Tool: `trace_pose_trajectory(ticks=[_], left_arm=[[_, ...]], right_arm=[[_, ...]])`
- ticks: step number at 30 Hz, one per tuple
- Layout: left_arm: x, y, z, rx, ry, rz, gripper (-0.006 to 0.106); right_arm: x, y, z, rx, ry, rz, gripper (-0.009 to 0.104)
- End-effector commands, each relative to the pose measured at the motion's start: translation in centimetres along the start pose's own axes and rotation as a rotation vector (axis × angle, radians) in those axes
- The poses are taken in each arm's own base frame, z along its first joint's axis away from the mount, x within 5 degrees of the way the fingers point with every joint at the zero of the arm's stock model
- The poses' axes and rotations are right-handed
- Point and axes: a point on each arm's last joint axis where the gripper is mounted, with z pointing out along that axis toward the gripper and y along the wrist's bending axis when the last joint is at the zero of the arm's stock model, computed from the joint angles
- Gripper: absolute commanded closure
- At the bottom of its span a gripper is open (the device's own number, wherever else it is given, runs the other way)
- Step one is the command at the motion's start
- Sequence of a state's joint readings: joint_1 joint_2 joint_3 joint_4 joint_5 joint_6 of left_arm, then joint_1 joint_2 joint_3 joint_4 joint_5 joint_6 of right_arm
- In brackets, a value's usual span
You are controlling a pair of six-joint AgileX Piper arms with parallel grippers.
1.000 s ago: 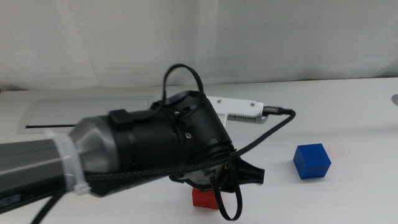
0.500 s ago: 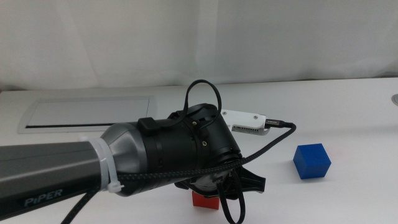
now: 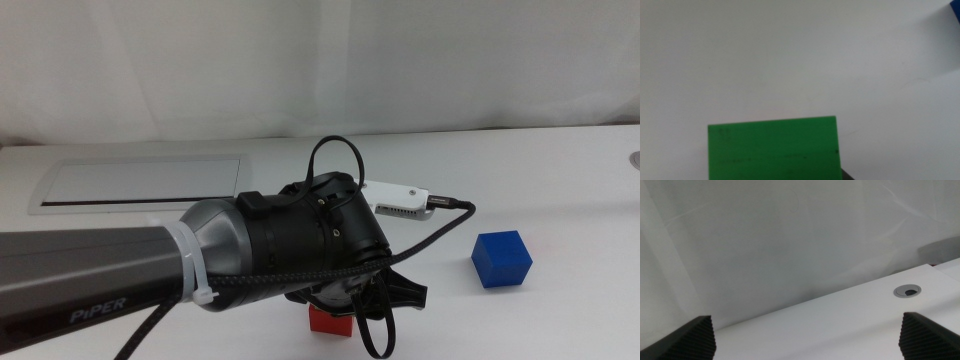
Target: Stack red cubes first, then green, then blue cubes in a specific spot.
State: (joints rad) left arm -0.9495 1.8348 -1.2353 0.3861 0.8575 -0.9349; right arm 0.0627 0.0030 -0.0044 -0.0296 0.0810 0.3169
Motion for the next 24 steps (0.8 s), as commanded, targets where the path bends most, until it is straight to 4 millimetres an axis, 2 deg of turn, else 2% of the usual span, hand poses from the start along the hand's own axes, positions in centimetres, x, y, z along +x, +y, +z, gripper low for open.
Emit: trace_pose_trajectory(ticks=[1,9,14,18,22,24], left_arm=[[0.1,0.4,0.8,-0.028,0.030,-0.021,0.103],[0.0,0.7,1.0,-0.033,0.038,-0.001,0.103],[1.3,1.2,1.8,-0.060,0.088,0.007,0.103],[1.4,1.2,2.0,-0.050,0.087,0.012,0.102],[1.3,1.2,1.7,-0.038,0.075,0.010,0.091],[1.3,1.2,1.6,-0.034,0.071,0.009,0.081]], right_arm=[[0.3,-0.1,-0.2,-0.005,-0.028,-0.002,-0.008],[0.2,-0.1,-0.2,-0.006,-0.030,-0.002,-0.008],[0.2,-0.1,-0.2,-0.006,-0.030,-0.002,-0.008],[0.2,-0.1,-0.2,-0.006,-0.030,-0.002,-0.008],[0.2,-0.1,-0.2,-0.006,-0.030,-0.002,-0.008],[0.2,-0.1,-0.2,-0.006,-0.030,-0.002,-0.008]])
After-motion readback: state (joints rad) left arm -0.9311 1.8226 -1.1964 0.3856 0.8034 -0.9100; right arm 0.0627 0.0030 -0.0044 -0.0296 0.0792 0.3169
